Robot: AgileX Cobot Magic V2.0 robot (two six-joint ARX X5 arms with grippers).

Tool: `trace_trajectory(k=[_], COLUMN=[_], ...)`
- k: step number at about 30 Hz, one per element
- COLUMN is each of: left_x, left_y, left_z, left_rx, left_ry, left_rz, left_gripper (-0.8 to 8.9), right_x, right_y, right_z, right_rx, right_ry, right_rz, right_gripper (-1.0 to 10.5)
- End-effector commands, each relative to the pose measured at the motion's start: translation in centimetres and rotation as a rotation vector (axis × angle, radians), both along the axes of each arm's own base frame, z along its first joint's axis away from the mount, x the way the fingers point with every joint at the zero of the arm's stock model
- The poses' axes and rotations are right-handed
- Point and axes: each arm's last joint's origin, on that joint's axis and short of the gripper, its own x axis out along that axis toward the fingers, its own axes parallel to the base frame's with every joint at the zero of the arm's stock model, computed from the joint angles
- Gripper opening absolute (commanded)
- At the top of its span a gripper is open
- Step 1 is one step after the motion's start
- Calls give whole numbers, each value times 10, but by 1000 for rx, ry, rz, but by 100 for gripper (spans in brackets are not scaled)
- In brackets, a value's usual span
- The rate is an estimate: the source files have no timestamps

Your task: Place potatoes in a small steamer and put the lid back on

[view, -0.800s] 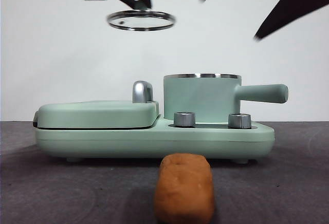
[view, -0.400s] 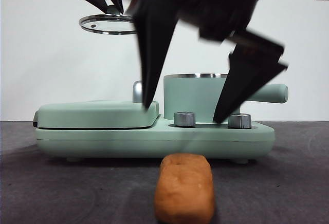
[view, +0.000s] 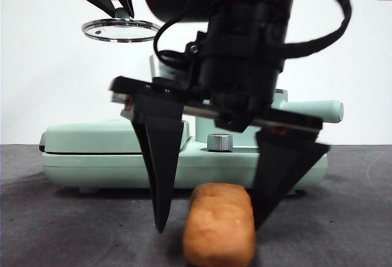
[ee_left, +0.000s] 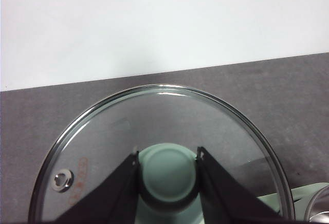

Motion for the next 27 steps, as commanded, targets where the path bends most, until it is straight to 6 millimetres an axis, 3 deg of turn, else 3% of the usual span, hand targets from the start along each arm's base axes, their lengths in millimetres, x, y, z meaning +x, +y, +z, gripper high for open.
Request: trace_trajectory(k=[1, 3, 7, 10, 16, 21, 27], left_x=[-6, -6, -6, -6, -5, -5, -6], left_y=[2, 2, 3, 3, 4, 4, 4], left_z=[21, 21, 21, 21, 21, 21, 20], left_rx=[-27, -27, -27, -27, -27, -27, -24], left_ry=[-78, -78, -78, -78, -78, -77, -65], left_rz=[1, 3, 5, 5, 6, 6, 5], left_gripper=[14, 14, 14, 14, 14, 14, 14], right_x=[0, 0, 3, 11, 41, 76, 125], right_y=[9, 9, 6, 2, -5, -20, -45], right_z=[-4, -4, 1, 14, 70, 124, 165], right_rx=[9, 7, 11, 6, 10, 55, 101], right_ry=[12, 12, 10, 8, -61, -210, -336], right_rz=[7, 6, -6, -22, 2, -8, -68], right_gripper=[240, 160, 158, 160, 167, 237, 237])
